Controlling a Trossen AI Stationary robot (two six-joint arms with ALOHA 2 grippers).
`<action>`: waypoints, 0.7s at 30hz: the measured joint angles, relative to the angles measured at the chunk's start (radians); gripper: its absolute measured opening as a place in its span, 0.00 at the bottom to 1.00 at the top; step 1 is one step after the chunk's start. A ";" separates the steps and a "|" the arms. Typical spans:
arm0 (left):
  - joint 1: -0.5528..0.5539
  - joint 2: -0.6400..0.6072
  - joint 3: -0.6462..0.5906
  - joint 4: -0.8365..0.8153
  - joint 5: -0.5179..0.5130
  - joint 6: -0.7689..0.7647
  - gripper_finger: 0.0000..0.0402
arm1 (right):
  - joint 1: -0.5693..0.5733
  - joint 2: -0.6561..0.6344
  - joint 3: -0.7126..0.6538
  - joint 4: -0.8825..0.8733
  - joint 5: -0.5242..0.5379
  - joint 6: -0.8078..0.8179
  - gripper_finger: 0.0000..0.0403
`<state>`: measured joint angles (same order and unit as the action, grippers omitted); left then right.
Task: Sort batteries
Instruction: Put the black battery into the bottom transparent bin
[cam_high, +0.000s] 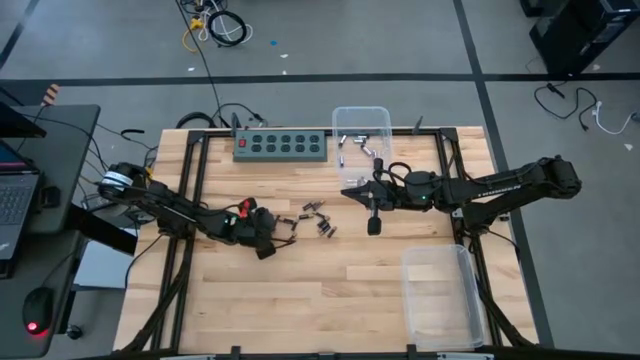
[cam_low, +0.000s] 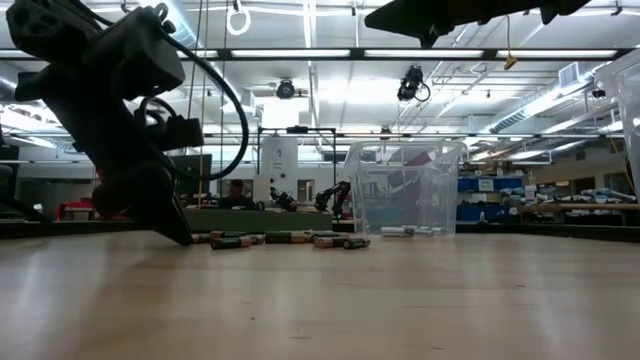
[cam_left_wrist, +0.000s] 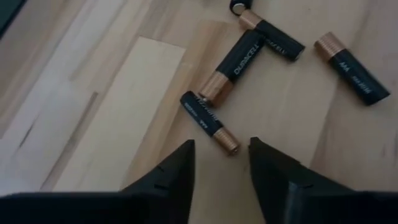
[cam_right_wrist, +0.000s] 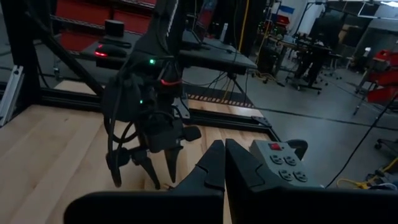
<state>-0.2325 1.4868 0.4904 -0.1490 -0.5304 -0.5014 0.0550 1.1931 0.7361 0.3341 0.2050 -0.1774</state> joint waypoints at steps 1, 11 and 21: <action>0.000 0.000 0.000 -0.001 -0.001 0.000 0.31 | 0.000 0.000 0.000 -0.001 0.000 -0.001 0.00; 0.001 0.002 -0.004 -0.014 -0.019 0.011 0.02 | 0.000 0.000 0.000 -0.001 0.001 -0.001 0.00; 0.001 -0.003 -0.006 -0.062 -0.095 0.016 0.01 | 0.000 0.000 0.000 0.001 0.002 -0.001 0.00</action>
<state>-0.2314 1.4841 0.4847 -0.2111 -0.6252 -0.4855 0.0548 1.1927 0.7361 0.3351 0.2066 -0.1787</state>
